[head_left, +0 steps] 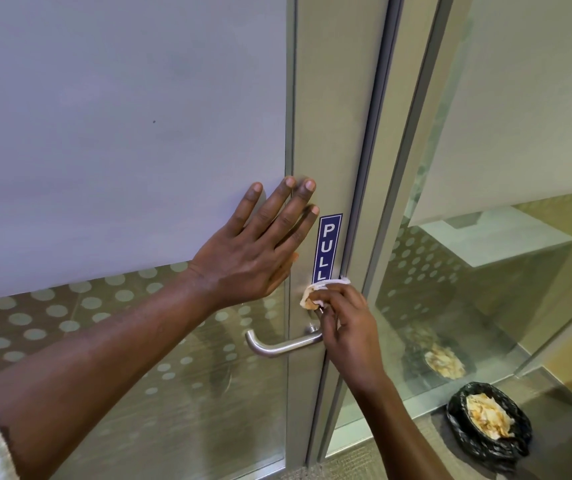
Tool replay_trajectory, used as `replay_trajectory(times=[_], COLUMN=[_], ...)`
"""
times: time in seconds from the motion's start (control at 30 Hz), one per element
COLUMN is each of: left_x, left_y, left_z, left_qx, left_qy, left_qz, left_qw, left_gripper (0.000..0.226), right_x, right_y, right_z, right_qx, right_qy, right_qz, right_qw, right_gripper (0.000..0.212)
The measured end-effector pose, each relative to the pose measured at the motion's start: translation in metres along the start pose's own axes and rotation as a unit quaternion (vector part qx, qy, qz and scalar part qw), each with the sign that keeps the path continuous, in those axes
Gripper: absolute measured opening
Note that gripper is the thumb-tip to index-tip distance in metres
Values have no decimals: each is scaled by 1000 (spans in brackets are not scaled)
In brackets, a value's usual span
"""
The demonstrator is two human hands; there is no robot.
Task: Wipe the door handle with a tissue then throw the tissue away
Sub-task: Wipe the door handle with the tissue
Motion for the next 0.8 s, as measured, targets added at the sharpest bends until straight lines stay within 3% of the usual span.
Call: replay_trajectory(times=[0.13,0.23,0.27,0.3,0.37,0.4,0.43,0.5,0.67,0.8], left_x=[0,-1,-1,-1,-1,-1,-1,-1,-1,-1], left_y=[-1,0,0,0,0,0,0,0,1,0], left_z=[0,0,0,1,1,1,0,0,1,0], left_qx=[6,8,7,5,3,4,5,8,8,6], left_qy=[0,2,2,2,3,2,1,-1,0,2], left_qz=[6,4,4,5,4,5,6,6,3,6], left_qw=[1000,1000,1000,1000,1000,1000,1000,1000,1000,1000], left_gripper=[66,66,65,65,66,66,66,66,65,65], right_x=[-1,11,15,18,20,18,16,7,-33,-54], right_y=[1,3,4,6,12,16,19,24,49,78], right_z=[-10,-27,-30,-30,-31,-33,-37,-48,-70,-69], right_qx=[67,100,115,130,154,162,168,174,145,101], right_qy=[88,221,280,346,441,459,472,494,527,545], right_qz=[28,127,212,321,517,573,608,640,664,672], right_qw=[993,962,929,872,717,659,616,562,511,492], right_gripper=[21,18,16,15,19,25,32,35,28,38])
Point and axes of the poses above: each hand's wrist, its own z-axis towards the middle knuckle, its own y-axis out of the palm, x = y × z, the point moved 2 cm from there along z, towards the middle knuckle, and after that the axes turned 7 degrees about z, right-handed, at the moved point
